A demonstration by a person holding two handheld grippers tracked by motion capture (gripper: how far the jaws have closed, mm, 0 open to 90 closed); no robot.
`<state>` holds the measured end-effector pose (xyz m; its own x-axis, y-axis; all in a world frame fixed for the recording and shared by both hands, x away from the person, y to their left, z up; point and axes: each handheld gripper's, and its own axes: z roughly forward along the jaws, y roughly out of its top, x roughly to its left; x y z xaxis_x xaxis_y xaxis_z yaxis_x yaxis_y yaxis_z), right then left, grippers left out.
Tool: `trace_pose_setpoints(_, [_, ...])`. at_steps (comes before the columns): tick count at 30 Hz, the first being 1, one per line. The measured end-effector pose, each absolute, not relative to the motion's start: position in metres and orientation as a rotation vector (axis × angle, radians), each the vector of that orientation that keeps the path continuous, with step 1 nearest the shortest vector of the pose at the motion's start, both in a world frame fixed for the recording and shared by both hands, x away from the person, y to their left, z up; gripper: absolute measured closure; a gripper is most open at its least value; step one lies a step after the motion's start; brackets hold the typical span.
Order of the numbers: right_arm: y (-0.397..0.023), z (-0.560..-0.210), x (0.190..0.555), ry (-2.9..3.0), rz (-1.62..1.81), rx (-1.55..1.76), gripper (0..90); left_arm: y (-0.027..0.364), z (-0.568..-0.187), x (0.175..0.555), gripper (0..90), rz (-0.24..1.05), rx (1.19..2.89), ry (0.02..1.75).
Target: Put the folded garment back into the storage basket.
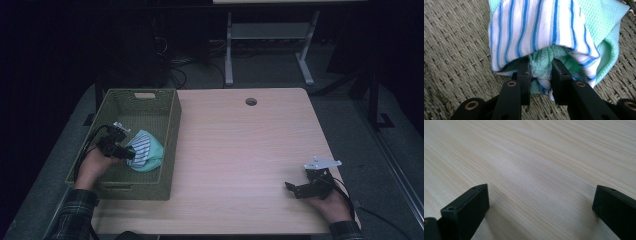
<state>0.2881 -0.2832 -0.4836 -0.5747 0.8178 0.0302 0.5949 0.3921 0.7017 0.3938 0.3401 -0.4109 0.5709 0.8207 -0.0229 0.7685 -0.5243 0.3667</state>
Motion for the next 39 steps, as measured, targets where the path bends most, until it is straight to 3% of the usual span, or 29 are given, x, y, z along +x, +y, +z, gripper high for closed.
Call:
trace_pose_setpoints(2, [-0.283, -0.484, 0.288, 2.335, 0.979, 1.231, 0.6, 0.341, -0.410, 0.393, 68.7, 0.221, 2.459, 1.297])
trace_pose_setpoints(18, [-0.283, -0.484, 0.287, 2.332, 0.976, 1.236, 0.6, 0.354, -0.375, 0.382, 28.5, 0.303, 2.315, 1.280])
trace_pose_setpoints(23, [-0.283, -0.484, 0.286, 2.329, 0.976, 1.238, 0.6, 0.350, -0.363, 0.380, 23.4, 0.304, 2.257, 1.256])
trace_pose_setpoints(39, [-0.283, -0.484, 0.286, 2.330, 0.975, 1.238, 0.6, 0.298, -0.327, 0.371, 19.5, 0.318, 2.153, 1.078])
